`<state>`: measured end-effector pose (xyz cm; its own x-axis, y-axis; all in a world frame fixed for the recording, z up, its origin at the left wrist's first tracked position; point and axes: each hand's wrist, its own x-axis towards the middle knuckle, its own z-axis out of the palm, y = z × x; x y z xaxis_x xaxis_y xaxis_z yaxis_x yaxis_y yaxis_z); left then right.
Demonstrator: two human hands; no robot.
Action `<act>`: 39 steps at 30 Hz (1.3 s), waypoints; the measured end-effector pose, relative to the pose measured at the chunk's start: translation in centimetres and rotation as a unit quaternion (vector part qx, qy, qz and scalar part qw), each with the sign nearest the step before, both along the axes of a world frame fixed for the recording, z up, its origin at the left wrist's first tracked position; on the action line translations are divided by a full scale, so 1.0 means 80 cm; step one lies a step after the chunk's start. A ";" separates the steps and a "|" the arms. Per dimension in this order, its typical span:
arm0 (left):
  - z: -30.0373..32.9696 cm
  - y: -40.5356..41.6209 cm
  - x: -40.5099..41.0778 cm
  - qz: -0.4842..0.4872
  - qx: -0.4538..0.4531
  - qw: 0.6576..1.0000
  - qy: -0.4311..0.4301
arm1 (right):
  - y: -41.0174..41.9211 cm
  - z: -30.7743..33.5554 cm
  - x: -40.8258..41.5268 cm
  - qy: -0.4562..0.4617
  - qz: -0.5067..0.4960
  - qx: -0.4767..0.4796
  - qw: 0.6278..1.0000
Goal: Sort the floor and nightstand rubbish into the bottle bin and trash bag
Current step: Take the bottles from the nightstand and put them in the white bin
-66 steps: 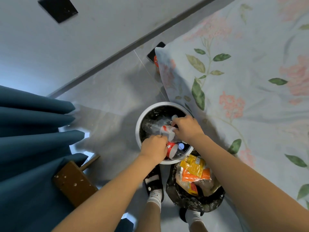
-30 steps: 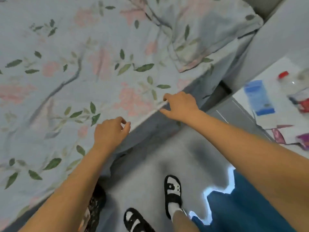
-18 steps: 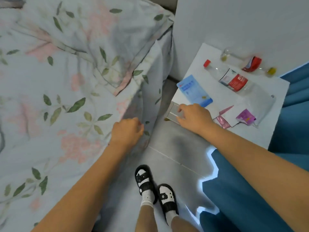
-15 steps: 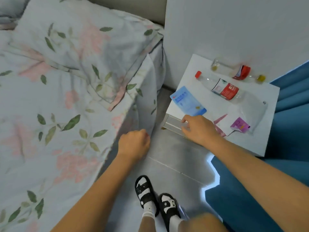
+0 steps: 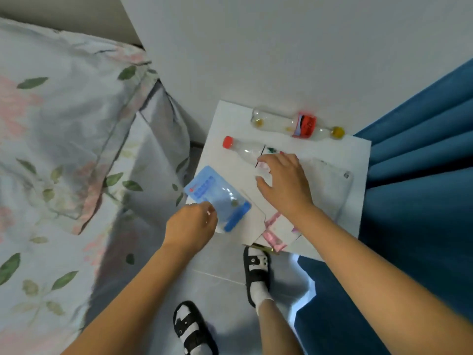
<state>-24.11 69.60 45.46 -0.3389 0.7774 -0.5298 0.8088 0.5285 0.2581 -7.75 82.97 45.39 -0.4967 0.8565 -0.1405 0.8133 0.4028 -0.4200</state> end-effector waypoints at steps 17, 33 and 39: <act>0.002 0.158 0.057 0.257 -0.013 0.950 -0.174 | 0.102 -0.064 0.002 -0.030 -0.011 -0.264 0.964; 0.003 0.108 0.025 0.475 0.105 0.780 -0.395 | 0.073 -0.026 -0.012 0.303 -0.268 -0.530 0.745; -0.003 0.083 0.021 0.482 0.100 0.783 -0.381 | 0.157 -0.054 -0.026 0.477 -0.574 -0.427 0.511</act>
